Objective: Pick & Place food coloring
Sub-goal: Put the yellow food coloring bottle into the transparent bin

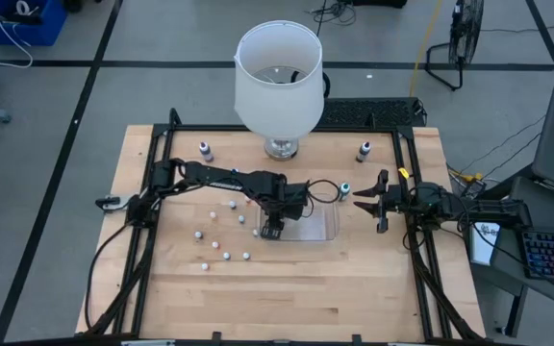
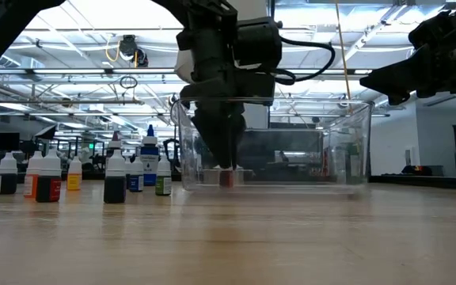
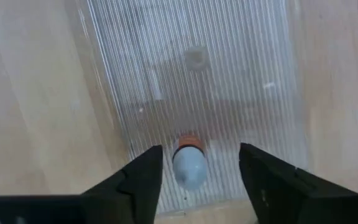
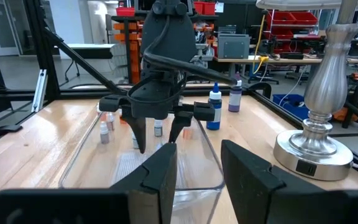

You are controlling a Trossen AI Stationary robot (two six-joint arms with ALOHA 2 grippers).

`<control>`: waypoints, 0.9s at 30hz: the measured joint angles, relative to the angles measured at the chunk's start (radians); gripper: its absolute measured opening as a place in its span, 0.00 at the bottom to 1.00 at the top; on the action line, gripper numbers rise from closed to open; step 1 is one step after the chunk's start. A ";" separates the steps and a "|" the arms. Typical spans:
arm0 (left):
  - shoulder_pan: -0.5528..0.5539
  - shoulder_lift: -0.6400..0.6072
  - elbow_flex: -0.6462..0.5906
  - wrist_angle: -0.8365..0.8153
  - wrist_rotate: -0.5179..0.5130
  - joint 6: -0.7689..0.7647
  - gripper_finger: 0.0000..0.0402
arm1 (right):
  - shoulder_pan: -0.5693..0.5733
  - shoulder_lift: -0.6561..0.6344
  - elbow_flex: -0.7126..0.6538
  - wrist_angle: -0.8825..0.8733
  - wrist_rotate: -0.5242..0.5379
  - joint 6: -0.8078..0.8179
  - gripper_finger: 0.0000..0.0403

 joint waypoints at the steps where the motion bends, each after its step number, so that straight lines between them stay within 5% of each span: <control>1: 0.000 -0.003 0.001 -0.003 -0.004 -0.001 0.56 | 0.000 0.000 0.000 0.000 0.000 0.000 0.28; 11: -0.003 -0.122 0.036 -0.021 -0.008 -0.031 0.58 | 0.000 0.000 0.000 0.000 0.000 0.000 0.28; 17: 0.007 -0.270 0.033 -0.179 -0.217 -0.054 0.55 | 0.000 0.000 0.000 0.000 0.000 0.000 0.28; 22: 0.057 -0.398 -0.065 -0.172 -0.243 -0.113 0.52 | 0.000 0.000 0.000 0.000 0.000 0.000 0.28; 27: 0.125 -0.505 -0.289 -0.041 -0.228 -0.131 0.51 | 0.000 0.000 0.000 -0.001 0.000 0.000 0.28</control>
